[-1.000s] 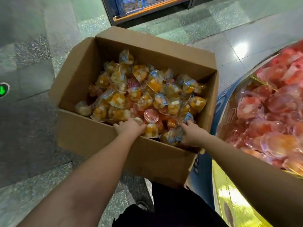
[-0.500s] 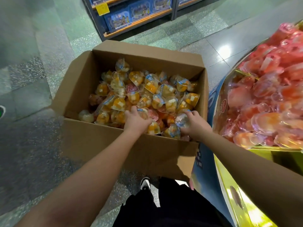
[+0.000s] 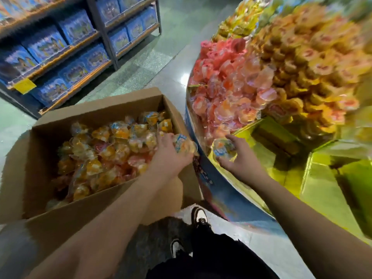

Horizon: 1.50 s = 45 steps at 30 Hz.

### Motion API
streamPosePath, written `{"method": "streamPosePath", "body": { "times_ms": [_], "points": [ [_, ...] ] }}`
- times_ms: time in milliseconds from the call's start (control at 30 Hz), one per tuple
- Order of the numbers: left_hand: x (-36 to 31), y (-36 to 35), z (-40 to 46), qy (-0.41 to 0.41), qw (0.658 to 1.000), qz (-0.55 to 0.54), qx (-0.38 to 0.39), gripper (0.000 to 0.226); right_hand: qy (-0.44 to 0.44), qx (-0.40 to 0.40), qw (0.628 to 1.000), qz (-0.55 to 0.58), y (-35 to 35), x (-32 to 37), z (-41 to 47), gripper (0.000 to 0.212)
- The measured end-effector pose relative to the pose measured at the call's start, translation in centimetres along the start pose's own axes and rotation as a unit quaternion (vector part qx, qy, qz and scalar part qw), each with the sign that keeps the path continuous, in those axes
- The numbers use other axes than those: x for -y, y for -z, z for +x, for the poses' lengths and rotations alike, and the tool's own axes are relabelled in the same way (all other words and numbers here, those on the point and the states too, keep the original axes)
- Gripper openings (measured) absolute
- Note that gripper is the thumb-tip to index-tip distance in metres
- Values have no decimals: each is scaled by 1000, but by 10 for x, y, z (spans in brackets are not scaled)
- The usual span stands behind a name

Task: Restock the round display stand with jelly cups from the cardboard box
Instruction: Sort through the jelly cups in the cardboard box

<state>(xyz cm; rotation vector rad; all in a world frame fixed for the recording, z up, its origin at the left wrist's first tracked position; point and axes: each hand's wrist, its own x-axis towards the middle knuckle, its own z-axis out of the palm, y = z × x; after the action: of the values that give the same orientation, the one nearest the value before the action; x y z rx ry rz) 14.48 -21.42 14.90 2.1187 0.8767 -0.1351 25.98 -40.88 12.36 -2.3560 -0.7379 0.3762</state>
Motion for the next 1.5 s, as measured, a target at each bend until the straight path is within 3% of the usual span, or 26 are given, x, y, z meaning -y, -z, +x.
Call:
{"method": "streamPosePath", "body": {
  "times_ms": [300, 400, 733, 900, 1133, 1500],
  "points": [
    [-104, -110, -44, -215, 960, 74, 161, 71, -156, -150, 976, 18, 87, -102, -140, 70],
    [-138, -155, -63, -250, 943, 94, 197, 67, -195, -193, 961, 27, 109, -137, -186, 70],
    [-258, -338, -165, -314, 906, 138, 250, 84, -265, -269, 926, 31, 195, -280, -336, 69],
    [-310, -433, -218, -326, 902, 148, 242, 73, -275, -264, 924, 32, 243, -361, -398, 69],
    [-377, -518, -256, -331, 889, 175, 266, 79, -287, -241, 927, 14, 306, -437, -451, 68],
    [-458, -604, -214, -306, 911, 181, 210, 77, -283, -189, 939, -48, 411, -524, -402, 75]
  ]
}}
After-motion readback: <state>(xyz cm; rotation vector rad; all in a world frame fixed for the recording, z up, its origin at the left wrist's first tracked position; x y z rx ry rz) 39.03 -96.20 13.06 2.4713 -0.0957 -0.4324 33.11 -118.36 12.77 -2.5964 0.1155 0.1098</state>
